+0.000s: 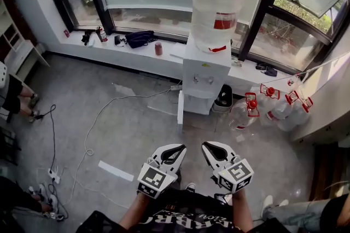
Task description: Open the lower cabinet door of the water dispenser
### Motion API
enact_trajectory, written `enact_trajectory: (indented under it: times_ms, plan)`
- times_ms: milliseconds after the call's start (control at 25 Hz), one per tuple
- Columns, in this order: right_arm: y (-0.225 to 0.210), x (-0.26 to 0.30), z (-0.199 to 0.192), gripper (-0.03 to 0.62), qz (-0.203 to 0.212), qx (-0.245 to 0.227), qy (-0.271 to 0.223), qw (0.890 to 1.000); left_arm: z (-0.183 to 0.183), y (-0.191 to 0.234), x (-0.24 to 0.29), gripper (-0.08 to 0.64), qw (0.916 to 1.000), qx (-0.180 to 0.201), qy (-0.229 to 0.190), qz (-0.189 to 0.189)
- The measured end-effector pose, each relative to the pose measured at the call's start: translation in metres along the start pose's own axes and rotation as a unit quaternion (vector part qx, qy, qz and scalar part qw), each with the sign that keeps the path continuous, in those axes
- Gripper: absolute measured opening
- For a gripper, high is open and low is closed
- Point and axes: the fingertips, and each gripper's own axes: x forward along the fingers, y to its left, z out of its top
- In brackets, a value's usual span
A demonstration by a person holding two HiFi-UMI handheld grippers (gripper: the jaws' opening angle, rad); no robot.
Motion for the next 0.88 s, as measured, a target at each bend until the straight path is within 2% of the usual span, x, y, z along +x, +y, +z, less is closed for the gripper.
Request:
enact_trajectory:
  times_ms: [360, 880]
  plan:
    - [0.042, -0.050, -0.016, 0.012, 0.027, -0.023, -0.010, 0.999, -0.018, -0.072, -0.035, 0.020, 0.9997, 0.009, 0.006, 0.021]
    - [0.060, -0.085, -0.017, 0.012, 0.025, -0.056, -0.010, 0.998, -0.014, -0.103, -0.049, 0.020, 0.9994, 0.018, -0.002, 0.031]
